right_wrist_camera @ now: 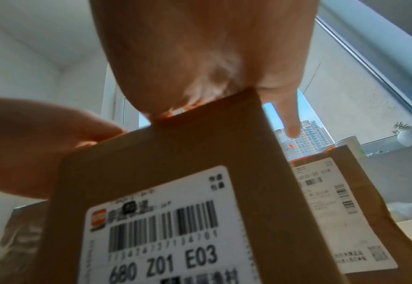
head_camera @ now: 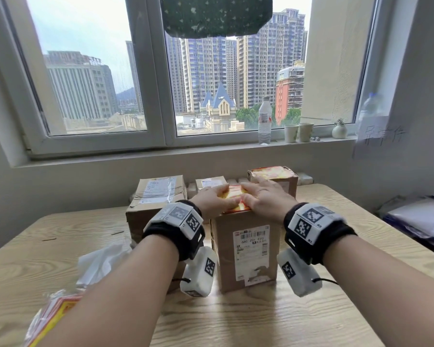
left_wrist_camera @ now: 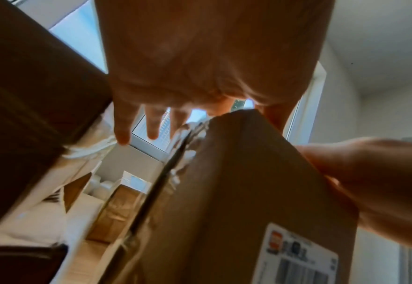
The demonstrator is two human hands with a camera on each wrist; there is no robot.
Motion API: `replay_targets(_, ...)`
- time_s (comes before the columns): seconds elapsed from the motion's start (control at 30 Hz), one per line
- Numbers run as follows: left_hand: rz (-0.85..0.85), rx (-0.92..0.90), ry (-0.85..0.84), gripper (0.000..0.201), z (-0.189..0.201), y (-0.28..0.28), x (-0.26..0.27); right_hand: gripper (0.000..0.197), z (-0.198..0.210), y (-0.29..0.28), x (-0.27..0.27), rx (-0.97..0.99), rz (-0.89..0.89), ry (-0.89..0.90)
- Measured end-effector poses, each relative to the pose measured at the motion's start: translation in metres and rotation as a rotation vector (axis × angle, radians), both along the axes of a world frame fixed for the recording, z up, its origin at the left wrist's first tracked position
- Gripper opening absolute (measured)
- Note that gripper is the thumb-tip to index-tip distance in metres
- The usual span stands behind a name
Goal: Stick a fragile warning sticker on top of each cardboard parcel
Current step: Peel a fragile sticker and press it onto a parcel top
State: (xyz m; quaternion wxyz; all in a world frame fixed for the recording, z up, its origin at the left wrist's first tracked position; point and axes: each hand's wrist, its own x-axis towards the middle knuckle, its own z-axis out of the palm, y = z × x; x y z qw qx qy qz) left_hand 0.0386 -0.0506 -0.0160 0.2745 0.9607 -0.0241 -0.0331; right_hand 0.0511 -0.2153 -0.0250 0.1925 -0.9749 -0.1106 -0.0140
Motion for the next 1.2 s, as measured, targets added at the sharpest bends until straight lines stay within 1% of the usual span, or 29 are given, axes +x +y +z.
replay_targets(0.07, 0.0, -0.006, 0.046, 0.072, -0.001, 0.003, -0.002, 0.057, 0.0, -0.007, 0.002, 0.017, -0.079, 0.044)
replay_targets(0.13, 0.032, 0.029, 0.015, 0.069, 0.0, 0.003, -0.007, 0.058, -0.002, -0.013, 0.004, 0.041, -0.127, 0.04)
replay_targets(0.17, 0.052, 0.013, 0.001, 0.068, 0.0, 0.002, -0.007, 0.058, -0.004, -0.013, 0.003, 0.063, -0.116, 0.029)
replay_targets(0.23, 0.095, -0.05, -0.02, 0.07, -0.002, -0.002, -0.006, 0.059, -0.009, -0.01, -0.001, 0.106, -0.083, 0.013)
replay_targets(0.27, 0.126, -0.083, -0.021, 0.071, -0.003, -0.004, -0.006, 0.061, -0.01, -0.009, -0.004, 0.113, -0.095, 0.008)
replay_targets(0.33, 0.193, -0.167, 0.017, 0.069, -0.004, -0.006, -0.008, 0.067, -0.011, -0.008, -0.01, 0.126, -0.176, 0.008)
replay_targets(0.4, 0.216, -0.298, 0.093, 0.056, -0.004, -0.008, -0.012, 0.072, -0.013, -0.01, -0.014, 0.165, -0.242, 0.027)
replay_targets(0.47, 0.212, -0.392, 0.128, 0.044, -0.001, -0.011, -0.018, 0.071, -0.012, -0.015, -0.016, 0.209, -0.261, 0.036)
replay_targets(0.57, 0.195, -0.437, 0.097, 0.029, 0.007, -0.022, -0.02, 0.064, -0.007, -0.024, -0.015, 0.239, -0.308, -0.009)
replay_targets(0.67, 0.168, -0.496, 0.093, 0.02, 0.015, -0.037, -0.015, 0.064, 0.002, -0.041, -0.01, 0.262, -0.368, -0.034)
replay_targets(0.73, 0.145, -0.519, 0.086, 0.021, 0.017, -0.05, -0.01, 0.064, 0.005, -0.056, -0.005, 0.285, -0.4, -0.039)
replay_targets(0.8, 0.129, -0.563, 0.118, 0.019, 0.019, -0.062, -0.003, 0.065, 0.005, -0.071, 0.0, 0.301, -0.43, -0.034)
replay_targets(0.9, 0.1, -0.573, 0.18, 0.026, 0.017, -0.079, 0.01, 0.064, 0.003, -0.089, 0.009, 0.288, -0.475, -0.025)
replay_targets(0.97, 0.055, -0.567, 0.191, 0.017, 0.014, -0.089, 0.018, 0.06, 0.001, -0.099, 0.013, 0.295, -0.509, -0.036)
replay_targets(1.07, 0.034, -0.582, 0.173, 0.02, 0.012, -0.102, 0.025, 0.049, 0.0, -0.111, 0.017, 0.311, -0.544, -0.062)
replay_targets(1.13, 0.023, -0.583, 0.197, 0.014, 0.01, -0.104, 0.029, 0.045, -0.003, -0.114, 0.018, 0.3, -0.539, -0.053)
replay_targets(1.2, 0.043, -0.574, 0.207, 0.024, 0.007, -0.101, 0.034, 0.045, -0.006, -0.112, 0.019, 0.292, -0.513, -0.055)
